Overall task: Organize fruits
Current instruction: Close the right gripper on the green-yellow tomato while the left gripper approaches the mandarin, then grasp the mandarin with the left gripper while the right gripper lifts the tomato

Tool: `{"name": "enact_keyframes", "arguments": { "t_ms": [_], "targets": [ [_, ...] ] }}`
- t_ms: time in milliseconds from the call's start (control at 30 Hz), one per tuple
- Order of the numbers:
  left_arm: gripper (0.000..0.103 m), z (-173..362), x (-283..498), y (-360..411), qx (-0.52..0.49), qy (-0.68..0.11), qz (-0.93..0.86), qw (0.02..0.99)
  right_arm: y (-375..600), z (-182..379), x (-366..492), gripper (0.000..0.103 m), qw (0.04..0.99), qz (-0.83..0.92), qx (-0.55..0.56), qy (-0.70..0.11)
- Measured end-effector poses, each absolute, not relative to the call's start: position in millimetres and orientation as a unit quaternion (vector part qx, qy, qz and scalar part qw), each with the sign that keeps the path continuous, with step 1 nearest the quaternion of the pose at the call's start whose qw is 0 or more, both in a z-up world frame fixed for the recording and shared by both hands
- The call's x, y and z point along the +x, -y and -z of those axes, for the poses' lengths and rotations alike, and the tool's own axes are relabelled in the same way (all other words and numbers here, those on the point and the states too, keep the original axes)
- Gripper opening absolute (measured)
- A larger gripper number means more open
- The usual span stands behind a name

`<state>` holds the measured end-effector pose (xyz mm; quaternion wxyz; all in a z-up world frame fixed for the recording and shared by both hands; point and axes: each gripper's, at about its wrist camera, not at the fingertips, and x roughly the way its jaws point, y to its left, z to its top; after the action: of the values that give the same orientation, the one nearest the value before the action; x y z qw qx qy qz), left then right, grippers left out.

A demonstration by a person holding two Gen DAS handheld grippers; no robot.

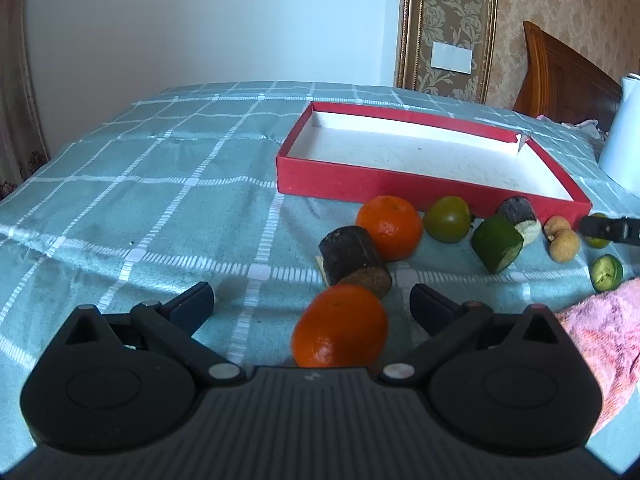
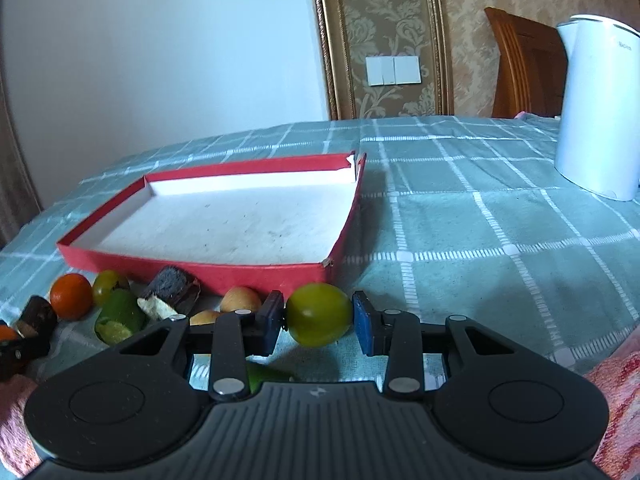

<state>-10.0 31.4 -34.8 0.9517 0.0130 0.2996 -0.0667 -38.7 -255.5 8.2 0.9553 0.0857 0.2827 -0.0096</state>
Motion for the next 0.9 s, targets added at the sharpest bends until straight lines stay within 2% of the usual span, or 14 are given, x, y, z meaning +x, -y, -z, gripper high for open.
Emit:
{"name": "enact_keyframes", "arguments": {
  "t_ms": [333,367,400,467,533,567,600,633,900],
  "targets": [
    [0.103,33,-19,-30,0.022,-0.299,0.083,0.95,253,-11,-42,0.037,0.959,-0.001,0.087,-0.271],
    [0.097,33,-20,-27,0.031,-0.296,0.084,0.951,253,-11,-42,0.037,0.959,-0.001,0.087,-0.27],
    [0.088,33,-21,-24,0.039,-0.295,0.087,0.951,253,-12,-42,0.037,0.959,0.0,0.086,-0.269],
    [0.081,33,-23,-21,0.044,-0.293,0.099,0.95,253,-11,-42,0.037,0.959,0.0,0.087,-0.271],
    [0.069,31,-24,-21,0.04,-0.294,0.105,0.949,253,-11,-42,0.037,0.958,-0.001,0.088,-0.273],
    [0.061,30,-25,-22,0.038,-0.294,0.108,0.949,254,-10,-41,0.037,0.958,-0.001,0.088,-0.274],
    [0.047,29,-26,-22,0.036,-0.294,0.111,0.949,254,-10,-42,0.037,0.958,0.0,0.088,-0.273],
    [0.039,28,-26,-23,0.034,-0.295,0.115,0.948,254,-11,-42,0.037,0.958,0.002,0.088,-0.272],
    [0.037,26,-26,-25,0.029,-0.292,0.127,0.948,255,-10,-42,0.037,0.957,0.005,0.094,-0.273]
  ]
}}
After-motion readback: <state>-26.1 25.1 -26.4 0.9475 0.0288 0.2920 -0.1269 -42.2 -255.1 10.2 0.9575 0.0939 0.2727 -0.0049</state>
